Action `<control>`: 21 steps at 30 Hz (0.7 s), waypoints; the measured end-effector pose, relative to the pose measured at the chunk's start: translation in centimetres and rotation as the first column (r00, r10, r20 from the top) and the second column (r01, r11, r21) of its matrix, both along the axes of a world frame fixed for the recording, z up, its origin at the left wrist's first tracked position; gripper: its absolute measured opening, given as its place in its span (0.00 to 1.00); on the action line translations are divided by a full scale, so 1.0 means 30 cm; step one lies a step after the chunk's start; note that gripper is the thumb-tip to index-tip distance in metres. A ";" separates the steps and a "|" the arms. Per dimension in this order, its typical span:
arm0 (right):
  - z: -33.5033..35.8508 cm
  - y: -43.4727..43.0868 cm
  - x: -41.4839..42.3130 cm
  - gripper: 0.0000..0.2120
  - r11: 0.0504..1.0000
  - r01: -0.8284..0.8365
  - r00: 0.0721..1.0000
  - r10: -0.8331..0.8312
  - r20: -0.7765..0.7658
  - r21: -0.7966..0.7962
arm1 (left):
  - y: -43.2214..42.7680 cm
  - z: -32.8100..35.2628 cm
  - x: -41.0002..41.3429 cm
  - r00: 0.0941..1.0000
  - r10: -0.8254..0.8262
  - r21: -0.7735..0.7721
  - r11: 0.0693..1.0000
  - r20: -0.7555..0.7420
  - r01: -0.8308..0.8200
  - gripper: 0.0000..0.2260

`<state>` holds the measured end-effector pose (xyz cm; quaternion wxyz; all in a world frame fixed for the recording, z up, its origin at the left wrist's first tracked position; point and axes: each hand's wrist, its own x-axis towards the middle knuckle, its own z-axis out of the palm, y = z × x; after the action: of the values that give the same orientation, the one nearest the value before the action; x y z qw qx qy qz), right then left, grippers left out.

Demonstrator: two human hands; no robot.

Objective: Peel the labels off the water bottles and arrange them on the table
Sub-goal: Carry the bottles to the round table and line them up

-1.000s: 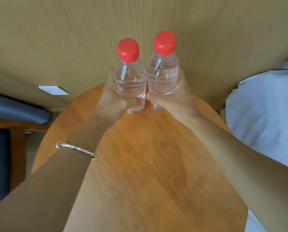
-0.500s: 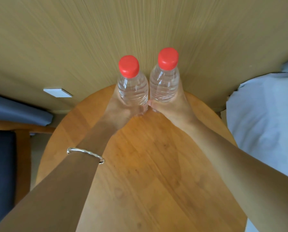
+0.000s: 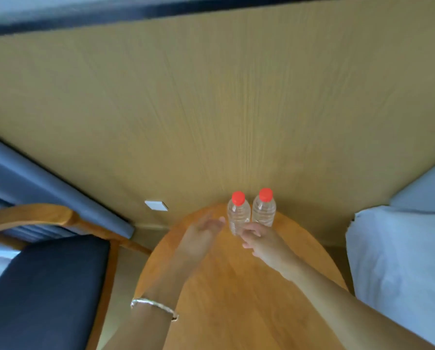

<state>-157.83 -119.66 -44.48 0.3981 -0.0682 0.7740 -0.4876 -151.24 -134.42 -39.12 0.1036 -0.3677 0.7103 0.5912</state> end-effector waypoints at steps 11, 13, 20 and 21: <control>0.839 -0.263 0.067 0.22 0.931 -0.362 0.805 0.289 -0.518 -0.043 | -0.136 0.787 0.267 0.951 -0.009 -0.443 0.886 -0.308 -0.135 0.22; 0.969 -0.285 0.127 0.23 0.898 -0.439 0.740 0.343 -0.579 -0.028 | -0.159 0.894 0.366 0.958 -0.035 -0.554 0.822 -0.286 -0.135 0.23; 1.294 -0.314 0.480 0.18 0.840 -0.541 0.568 0.342 -0.749 -0.027 | -0.169 1.113 0.882 0.953 0.025 -0.709 0.663 -0.301 -0.241 0.22; 1.319 -0.316 0.561 0.18 0.828 -0.560 0.548 0.346 -0.761 -0.026 | -0.161 1.131 0.979 0.950 0.053 -0.715 0.646 -0.308 -0.268 0.22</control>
<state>-140.99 -129.12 -4.92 0.1563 -0.5081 0.7482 -0.3970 -121.88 -139.25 -5.18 -0.2041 -0.3591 0.8613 0.2958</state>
